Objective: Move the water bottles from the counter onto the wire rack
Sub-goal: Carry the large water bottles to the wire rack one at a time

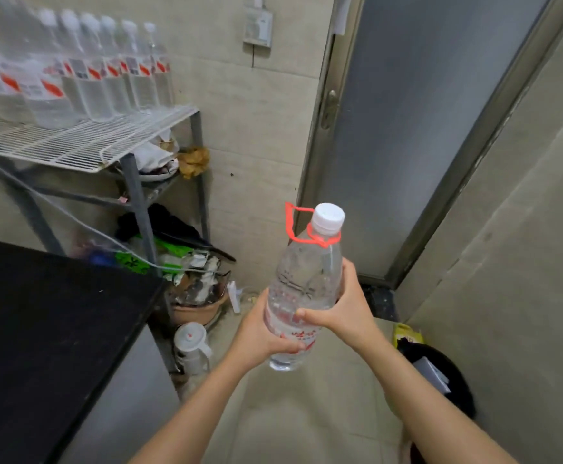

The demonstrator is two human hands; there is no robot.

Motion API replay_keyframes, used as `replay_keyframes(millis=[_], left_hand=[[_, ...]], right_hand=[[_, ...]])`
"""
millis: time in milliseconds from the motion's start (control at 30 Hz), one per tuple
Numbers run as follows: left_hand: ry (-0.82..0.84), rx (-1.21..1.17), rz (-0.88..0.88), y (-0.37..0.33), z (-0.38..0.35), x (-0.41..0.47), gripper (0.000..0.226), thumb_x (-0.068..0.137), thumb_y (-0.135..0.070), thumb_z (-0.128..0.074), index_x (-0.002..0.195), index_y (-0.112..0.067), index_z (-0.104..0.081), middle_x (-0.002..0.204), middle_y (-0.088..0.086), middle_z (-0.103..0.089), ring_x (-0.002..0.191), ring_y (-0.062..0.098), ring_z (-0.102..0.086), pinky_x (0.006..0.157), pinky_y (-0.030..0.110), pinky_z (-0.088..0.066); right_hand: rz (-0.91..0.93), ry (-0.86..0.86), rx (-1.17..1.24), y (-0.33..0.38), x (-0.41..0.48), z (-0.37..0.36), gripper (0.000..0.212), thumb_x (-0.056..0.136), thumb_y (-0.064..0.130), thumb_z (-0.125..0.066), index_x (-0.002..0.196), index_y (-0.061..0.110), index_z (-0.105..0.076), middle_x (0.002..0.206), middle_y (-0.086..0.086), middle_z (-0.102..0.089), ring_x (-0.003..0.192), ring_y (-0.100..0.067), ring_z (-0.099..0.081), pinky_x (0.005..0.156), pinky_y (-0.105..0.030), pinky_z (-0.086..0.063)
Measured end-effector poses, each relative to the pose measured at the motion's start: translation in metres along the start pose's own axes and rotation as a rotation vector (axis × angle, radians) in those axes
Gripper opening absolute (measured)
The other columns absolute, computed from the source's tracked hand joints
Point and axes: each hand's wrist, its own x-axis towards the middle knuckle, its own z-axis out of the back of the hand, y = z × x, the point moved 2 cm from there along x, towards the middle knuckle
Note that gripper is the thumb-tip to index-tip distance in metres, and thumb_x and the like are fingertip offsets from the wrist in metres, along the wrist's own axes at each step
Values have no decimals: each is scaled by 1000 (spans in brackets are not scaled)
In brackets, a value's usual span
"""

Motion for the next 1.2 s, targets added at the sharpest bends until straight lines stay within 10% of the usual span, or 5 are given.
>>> replay_keyframes(millis=[233, 433, 667, 933, 1200], left_hand=[[-117, 44, 65, 18, -5, 81, 85, 33, -35, -81, 111, -35, -46, 112, -14, -61, 103, -7, -58, 83, 12, -49], [-384, 68, 50, 14, 25, 154, 98, 37, -29, -84, 126, -25, -45, 119, -8, -62, 111, 6, -60, 92, 25, -50], [-728, 121, 123, -10, 77, 164, 93, 33, -35, -80, 120, -37, -46, 109, -20, -65, 100, -10, -59, 79, 9, -48], [-1105, 405, 115, -64, 166, 151, 75, 29, -49, -74, 89, -79, -40, 89, -52, -53, 88, -29, -50, 76, 12, -43], [-1258, 554, -156, -140, 299, 183, 66, 34, -47, -75, 95, -57, -53, 90, -42, -61, 85, -22, -57, 78, 6, -47]], right_hand=[[10, 144, 54, -36, 93, 16, 91, 47, 15, -82, 123, 25, -33, 115, 17, -51, 99, 18, -54, 78, -7, -46], [55, 388, 94, -47, 209, -1, 107, 45, 24, -83, 136, 17, -27, 124, 10, -51, 109, 6, -53, 93, -18, -46], [147, 699, 211, -33, 284, -69, 98, 35, 40, -85, 119, 34, -35, 123, 7, -52, 114, -3, -54, 99, -31, -46], [326, 930, 377, 19, 337, -174, 87, 39, 33, -79, 114, 31, -35, 118, 6, -50, 103, 13, -53, 84, -8, -44], [655, 879, 441, 113, 420, -275, 89, 44, 13, -84, 115, 25, -33, 117, -4, -50, 111, 4, -53, 96, -13, -41]])
